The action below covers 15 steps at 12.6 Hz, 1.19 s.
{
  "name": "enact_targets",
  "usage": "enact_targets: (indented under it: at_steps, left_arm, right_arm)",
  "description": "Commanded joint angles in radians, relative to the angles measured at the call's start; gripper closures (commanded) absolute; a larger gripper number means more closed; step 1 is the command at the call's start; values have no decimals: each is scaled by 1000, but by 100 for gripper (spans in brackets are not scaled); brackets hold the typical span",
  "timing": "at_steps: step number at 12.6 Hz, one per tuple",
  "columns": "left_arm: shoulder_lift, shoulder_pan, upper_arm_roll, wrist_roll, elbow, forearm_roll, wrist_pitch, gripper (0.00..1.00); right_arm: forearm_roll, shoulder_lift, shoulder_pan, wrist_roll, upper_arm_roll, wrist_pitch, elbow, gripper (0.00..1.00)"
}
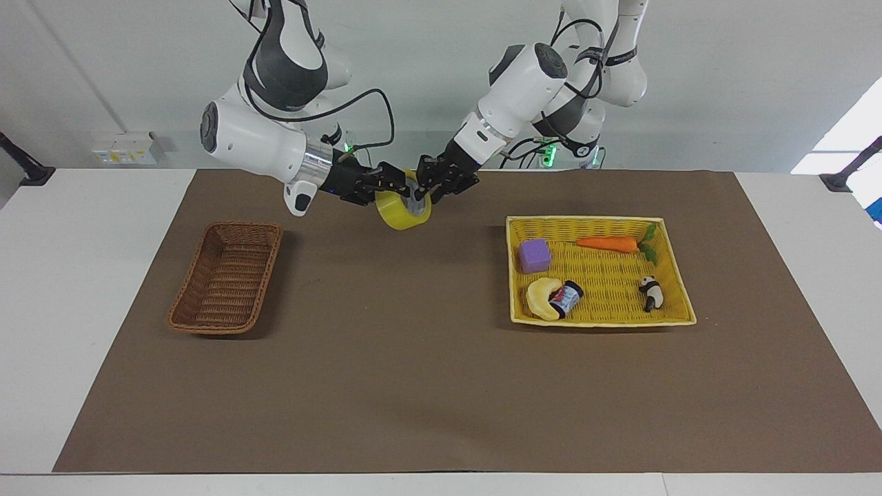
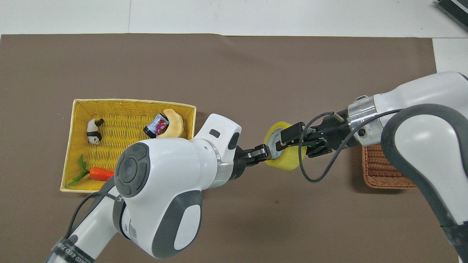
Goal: Move tape to another basket
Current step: 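Grasp the tape with the right gripper and open the left gripper, then move the tape into the basket while the left gripper withdraws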
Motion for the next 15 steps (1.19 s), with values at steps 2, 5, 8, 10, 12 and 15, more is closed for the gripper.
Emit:
enact_targets:
  at_steps: [2, 5, 8, 10, 12, 15]
  left_arm:
    - [-73, -9, 12, -127, -20, -9, 13, 0]
    - [-86, 28, 26, -123, -15, 3, -72, 0]
    - [-86, 161, 26, -110, -3, 76, -262, 0]
    - [-84, 229, 29, -107, -1, 187, -308, 0]
    - [-78, 316, 29, -84, 9, 236, -364, 0]
    - [-74, 437, 29, 114, 15, 356, -421, 0]
  right_arm:
    - [-42, 34, -54, 19, 0, -10, 59, 100]
    - [-223, 40, -112, -42, 0, 5, 56, 100]
    - [-472, 40, -166, -159, 0, 48, 35, 100]
    - [-514, 43, -183, -193, -2, 61, 22, 100]
    - [-607, 50, -207, -197, -2, 73, 18, 100]
    - [-739, 55, -246, -281, -2, 97, 15, 100]
